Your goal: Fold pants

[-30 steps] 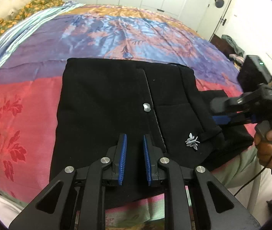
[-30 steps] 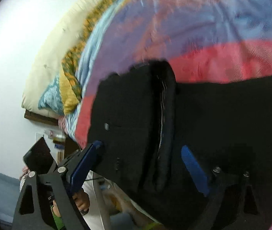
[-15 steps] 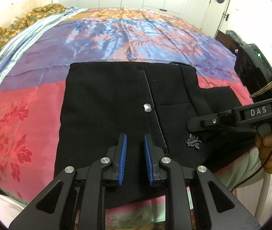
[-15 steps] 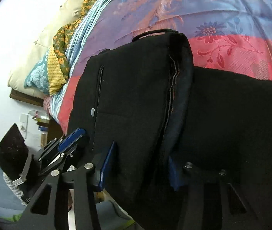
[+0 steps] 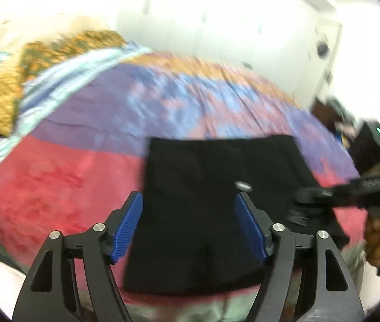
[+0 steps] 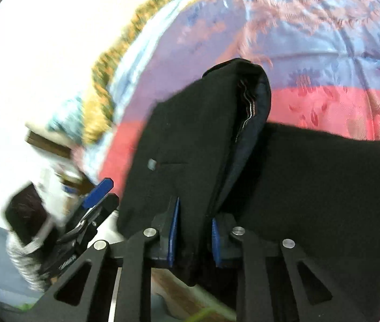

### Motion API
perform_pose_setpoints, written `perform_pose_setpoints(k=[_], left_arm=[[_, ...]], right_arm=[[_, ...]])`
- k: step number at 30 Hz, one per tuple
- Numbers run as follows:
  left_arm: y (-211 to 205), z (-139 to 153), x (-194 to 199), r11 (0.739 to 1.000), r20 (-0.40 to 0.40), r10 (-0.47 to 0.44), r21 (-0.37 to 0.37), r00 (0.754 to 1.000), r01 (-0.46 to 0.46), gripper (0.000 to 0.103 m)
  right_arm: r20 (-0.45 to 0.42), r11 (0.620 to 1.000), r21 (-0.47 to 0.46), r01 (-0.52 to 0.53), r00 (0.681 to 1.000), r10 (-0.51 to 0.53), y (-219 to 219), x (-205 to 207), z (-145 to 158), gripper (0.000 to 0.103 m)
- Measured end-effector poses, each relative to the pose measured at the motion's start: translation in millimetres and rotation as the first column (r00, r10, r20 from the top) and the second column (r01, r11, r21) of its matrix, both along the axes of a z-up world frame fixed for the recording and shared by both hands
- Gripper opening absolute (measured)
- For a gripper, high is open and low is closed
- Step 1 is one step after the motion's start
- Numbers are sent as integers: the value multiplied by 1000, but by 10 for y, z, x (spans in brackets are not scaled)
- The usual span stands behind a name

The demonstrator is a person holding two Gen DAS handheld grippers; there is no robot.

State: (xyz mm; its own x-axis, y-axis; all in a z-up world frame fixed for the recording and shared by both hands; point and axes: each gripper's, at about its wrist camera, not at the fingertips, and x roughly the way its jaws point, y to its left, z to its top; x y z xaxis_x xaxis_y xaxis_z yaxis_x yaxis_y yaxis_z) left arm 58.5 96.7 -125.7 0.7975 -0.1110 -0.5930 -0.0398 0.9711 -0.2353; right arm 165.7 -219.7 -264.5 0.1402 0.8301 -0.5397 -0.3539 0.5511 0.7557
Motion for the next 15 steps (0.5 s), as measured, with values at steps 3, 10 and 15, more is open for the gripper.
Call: perform_pose_setpoints(k=[3, 10, 15], left_arm=[[229, -48, 6, 996, -14, 76, -54, 997, -76, 73], [178, -174, 113, 997, -80, 57, -46, 995, -60, 73], [-38, -191, 108, 1000, -85, -16, 14, 996, 18, 73]], right_arm=[[17, 997, 74, 23, 1000, -24, -240, -81, 205, 20], [33, 987, 101, 127, 991, -131, -1093, -214, 422, 19], [-59, 973, 58, 224, 973, -221, -1568, -230, 66, 19]])
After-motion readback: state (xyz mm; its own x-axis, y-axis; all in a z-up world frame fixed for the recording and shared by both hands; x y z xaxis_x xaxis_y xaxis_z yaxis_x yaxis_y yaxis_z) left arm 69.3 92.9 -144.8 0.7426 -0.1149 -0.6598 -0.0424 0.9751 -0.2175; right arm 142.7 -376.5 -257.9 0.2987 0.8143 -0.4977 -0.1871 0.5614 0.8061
